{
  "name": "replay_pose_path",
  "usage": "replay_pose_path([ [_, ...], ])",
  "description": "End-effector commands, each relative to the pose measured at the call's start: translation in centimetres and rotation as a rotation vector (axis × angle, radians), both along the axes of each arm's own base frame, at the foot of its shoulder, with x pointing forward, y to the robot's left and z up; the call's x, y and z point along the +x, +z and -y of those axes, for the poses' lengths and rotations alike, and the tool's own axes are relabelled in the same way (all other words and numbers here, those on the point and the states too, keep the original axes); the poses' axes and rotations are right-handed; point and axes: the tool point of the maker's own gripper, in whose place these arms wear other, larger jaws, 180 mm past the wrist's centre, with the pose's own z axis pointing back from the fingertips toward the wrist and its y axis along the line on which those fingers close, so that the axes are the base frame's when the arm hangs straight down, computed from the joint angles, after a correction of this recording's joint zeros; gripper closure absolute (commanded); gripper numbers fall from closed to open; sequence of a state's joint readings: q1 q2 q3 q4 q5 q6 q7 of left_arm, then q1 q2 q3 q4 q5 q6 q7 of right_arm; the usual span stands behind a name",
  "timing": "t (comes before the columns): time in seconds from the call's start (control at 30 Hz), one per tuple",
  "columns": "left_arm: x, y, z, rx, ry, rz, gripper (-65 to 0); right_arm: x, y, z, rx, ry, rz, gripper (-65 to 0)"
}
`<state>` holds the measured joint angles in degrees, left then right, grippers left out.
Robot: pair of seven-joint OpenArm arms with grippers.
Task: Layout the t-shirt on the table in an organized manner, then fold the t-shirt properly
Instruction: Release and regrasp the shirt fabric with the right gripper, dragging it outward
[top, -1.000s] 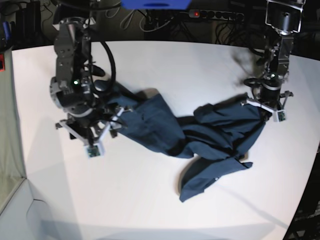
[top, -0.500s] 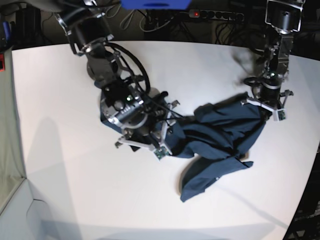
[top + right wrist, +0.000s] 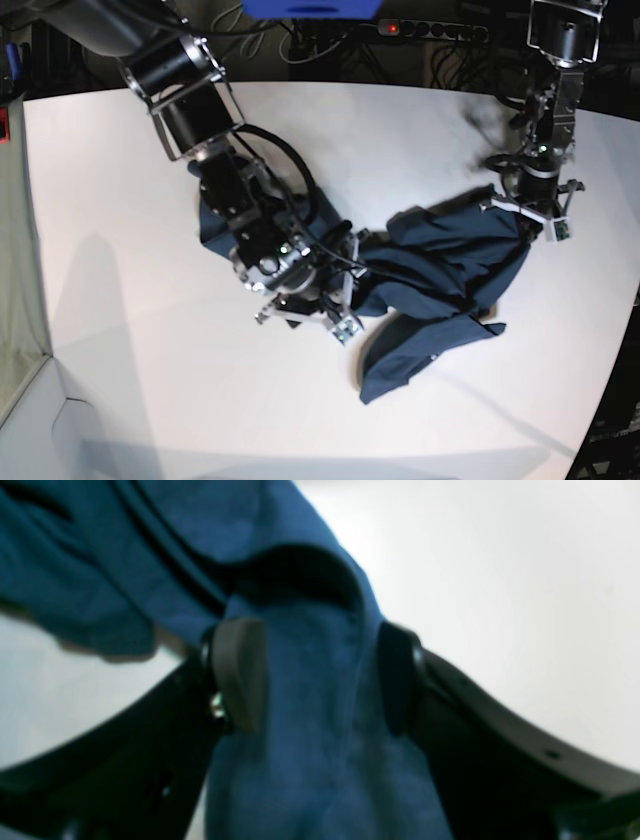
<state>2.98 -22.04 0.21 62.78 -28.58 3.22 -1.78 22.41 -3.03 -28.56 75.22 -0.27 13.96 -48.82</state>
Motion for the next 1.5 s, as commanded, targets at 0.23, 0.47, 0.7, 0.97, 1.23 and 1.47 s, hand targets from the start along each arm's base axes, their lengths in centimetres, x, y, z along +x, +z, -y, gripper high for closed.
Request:
replay_pose_path([
  [0.23,-0.2,-0.5,-0.1,-0.005,0.000,-0.033,-0.3,1.7,1.2,-1.4,0.043,0.017,0.044,-36.3],
  [0.47,-0.3,-0.6,-0.1,-0.004,0.001,-0.035,-0.3,2.2,1.2,-1.5,0.041,0.014,0.042,-36.3],
  [0.7,-0.3,-0.6,-0.1,-0.006,0.001,-0.035,-0.2,2.2,0.9,-1.9,0.047,0.014,0.033,-36.3],
  [0.97,-0.3,-0.6,-0.1,-0.006,0.002,-0.037,-0.2,2.2,0.9,-2.0,0.050,0.015,0.035,-36.2],
  [1.23,-0.3,-0.6,-0.1,-0.006,0.002,-0.037,-0.2,2.5,1.1,-1.5,0.062,-0.007,0.034,-36.3],
  [1.47,-0.3,-0.9,0.8,-0.019,-0.002,-0.038,-0.2,3.5,1.6,0.0,0.113,-0.084,0.026,-13.2],
])
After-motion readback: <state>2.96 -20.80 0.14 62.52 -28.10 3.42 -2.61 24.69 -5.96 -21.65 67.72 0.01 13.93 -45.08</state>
